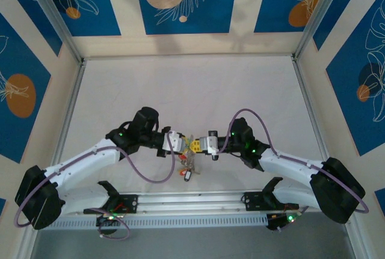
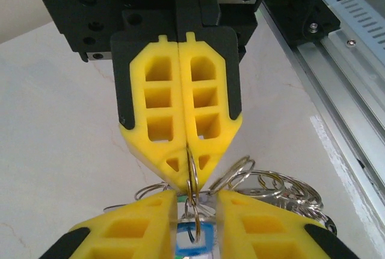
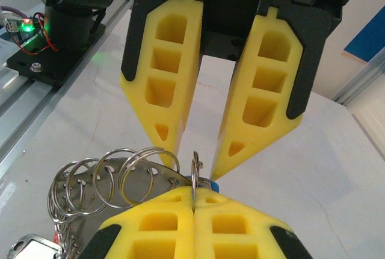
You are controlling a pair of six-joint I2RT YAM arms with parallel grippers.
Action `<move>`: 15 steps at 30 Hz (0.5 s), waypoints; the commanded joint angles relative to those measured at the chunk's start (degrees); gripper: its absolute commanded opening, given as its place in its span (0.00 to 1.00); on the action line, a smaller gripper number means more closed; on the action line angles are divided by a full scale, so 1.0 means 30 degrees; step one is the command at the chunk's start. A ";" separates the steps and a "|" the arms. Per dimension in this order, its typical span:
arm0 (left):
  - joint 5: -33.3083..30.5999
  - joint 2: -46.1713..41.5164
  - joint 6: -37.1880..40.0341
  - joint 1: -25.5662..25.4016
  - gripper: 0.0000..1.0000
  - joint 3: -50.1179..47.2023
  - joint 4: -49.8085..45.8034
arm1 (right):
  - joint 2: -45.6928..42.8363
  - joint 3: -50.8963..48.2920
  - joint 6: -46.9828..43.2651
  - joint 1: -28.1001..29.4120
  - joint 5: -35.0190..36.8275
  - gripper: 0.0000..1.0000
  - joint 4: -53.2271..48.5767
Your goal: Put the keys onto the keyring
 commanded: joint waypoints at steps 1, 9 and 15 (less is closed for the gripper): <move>0.0173 0.0088 -0.0047 0.0113 0.23 0.0387 0.0777 | 0.0042 -0.0030 -0.0255 0.0144 0.0076 0.00 0.0991; 0.0080 0.0246 0.0283 0.0128 0.15 0.0269 0.0596 | 0.0006 -0.0090 -0.0031 0.0177 0.0228 0.00 0.1361; -0.0246 -0.0240 0.1155 0.0114 0.20 0.0159 -0.0393 | 0.0028 -0.0124 -0.0140 0.0216 0.0433 0.00 0.1382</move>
